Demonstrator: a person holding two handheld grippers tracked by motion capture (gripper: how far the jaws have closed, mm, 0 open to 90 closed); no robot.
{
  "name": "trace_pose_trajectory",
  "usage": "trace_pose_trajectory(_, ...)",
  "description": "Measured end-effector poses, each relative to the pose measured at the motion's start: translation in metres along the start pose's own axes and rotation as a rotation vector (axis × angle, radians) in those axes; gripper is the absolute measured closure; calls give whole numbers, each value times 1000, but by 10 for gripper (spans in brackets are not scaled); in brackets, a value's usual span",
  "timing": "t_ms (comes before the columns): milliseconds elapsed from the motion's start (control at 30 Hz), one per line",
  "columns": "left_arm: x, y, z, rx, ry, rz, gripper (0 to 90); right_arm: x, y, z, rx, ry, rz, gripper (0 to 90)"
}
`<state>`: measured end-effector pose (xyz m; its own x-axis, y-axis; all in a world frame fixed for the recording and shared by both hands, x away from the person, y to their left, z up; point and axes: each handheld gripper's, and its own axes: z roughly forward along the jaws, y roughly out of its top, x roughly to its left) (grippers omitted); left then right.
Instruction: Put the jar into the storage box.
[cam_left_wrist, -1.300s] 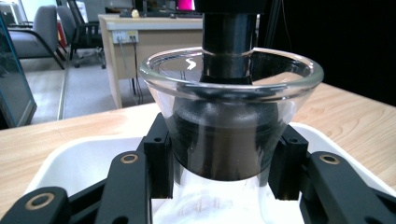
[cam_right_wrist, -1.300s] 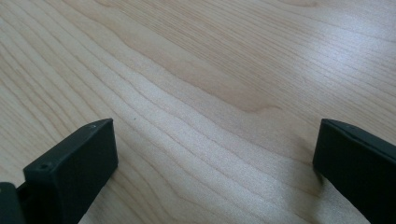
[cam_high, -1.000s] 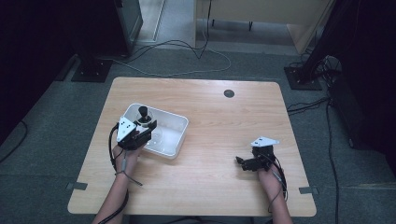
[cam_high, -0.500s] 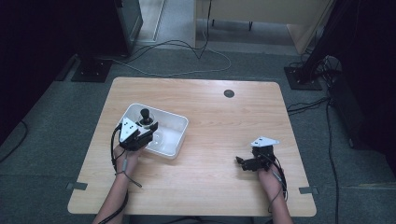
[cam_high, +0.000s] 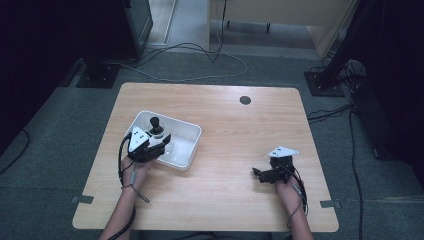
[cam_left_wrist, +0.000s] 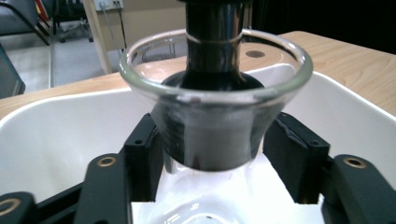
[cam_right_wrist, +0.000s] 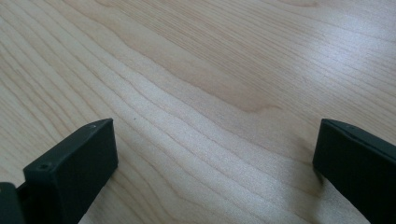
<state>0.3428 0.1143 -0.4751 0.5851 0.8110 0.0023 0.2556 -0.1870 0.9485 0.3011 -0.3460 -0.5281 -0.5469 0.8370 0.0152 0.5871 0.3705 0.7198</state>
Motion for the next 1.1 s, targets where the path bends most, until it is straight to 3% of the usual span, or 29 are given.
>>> trace_pose_trajectory(100, 2, 0, -3, 11, -10, -11, 308, 0, 0, 0, 0, 0, 0, 0)
trace_pose_trajectory(367, 7, 3, -10, 58, -44, -71, 265, 0, 0, 0, 0, -1, 1, 0)
trace_pose_trajectory(500, 6, 4, -14, 82, -58, -56, 263, 1, 0, 0, 0, 0, 1, 0)
trace_pose_trajectory(567, 6, 4, -15, 95, -71, -56, 218, 1, 0, 0, 0, 0, 1, 0)
trace_pose_trajectory(700, 6, 1, -18, 115, -77, -66, 214, 1, 0, 0, 0, 0, 1, 0)
trace_pose_trajectory(833, 5, -1, -22, 142, -71, -38, 214, 1, 0, 0, 0, 0, 1, 0)
trace_pose_trajectory(967, 7, -2, -25, 179, -107, -25, 214, 1, 0, 0, 0, 0, 1, 0)
trace_pose_trajectory(1100, 7, -3, -28, 201, -108, -1, 213, 1, 0, 0, 0, 0, 1, 0)
